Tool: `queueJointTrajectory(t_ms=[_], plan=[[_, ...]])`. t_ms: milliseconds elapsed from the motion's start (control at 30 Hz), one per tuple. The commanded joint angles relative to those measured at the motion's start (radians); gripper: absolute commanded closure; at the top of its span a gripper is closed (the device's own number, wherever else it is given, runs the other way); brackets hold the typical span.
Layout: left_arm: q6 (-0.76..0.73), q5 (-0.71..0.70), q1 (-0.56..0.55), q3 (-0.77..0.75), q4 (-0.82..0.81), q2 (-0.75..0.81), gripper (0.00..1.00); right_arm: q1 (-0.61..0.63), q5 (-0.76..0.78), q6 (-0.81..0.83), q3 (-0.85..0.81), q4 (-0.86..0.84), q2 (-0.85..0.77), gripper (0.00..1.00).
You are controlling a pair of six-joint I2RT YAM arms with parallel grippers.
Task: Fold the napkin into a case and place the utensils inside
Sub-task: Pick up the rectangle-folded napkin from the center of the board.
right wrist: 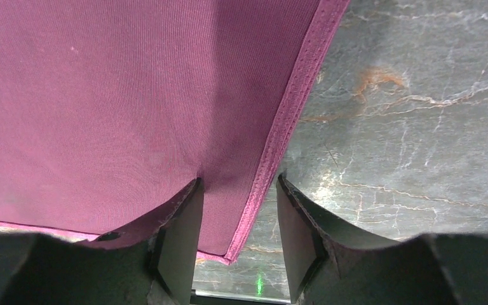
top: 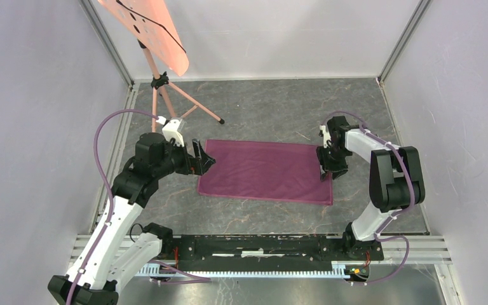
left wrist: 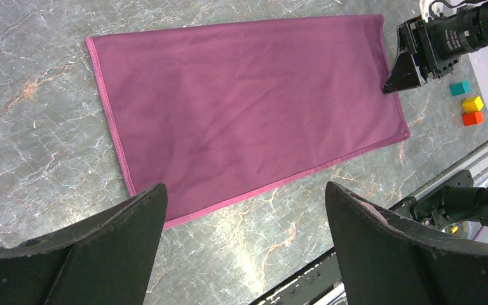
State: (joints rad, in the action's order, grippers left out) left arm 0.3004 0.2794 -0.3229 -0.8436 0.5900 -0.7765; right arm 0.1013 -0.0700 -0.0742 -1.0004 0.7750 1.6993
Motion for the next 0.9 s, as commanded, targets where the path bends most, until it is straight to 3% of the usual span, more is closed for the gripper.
queueJointTrajectory(t_ms=[0,300,467,533,700,867], plan=[[-0.055,-0.011,-0.004,0.001,-0.017,0.007,0.00,0.003,-0.009,-0.004,0.064,-0.085,0.013,0.49],[-0.058,0.002,-0.003,0.001,-0.015,0.002,0.00,0.008,0.044,-0.010,0.181,-0.197,-0.003,0.80],[-0.058,0.008,-0.003,-0.001,-0.016,-0.008,0.00,0.033,0.096,-0.015,0.189,-0.213,-0.004,0.90],[-0.058,0.008,-0.004,0.000,-0.015,-0.009,0.00,0.034,0.112,-0.008,0.186,-0.215,-0.001,1.00],[-0.058,0.007,-0.004,0.000,-0.016,-0.011,0.00,0.033,0.293,-0.016,0.154,-0.169,-0.015,1.00],[-0.057,0.013,-0.003,-0.001,-0.017,-0.020,0.00,0.033,0.507,-0.017,0.131,-0.149,-0.135,1.00]])
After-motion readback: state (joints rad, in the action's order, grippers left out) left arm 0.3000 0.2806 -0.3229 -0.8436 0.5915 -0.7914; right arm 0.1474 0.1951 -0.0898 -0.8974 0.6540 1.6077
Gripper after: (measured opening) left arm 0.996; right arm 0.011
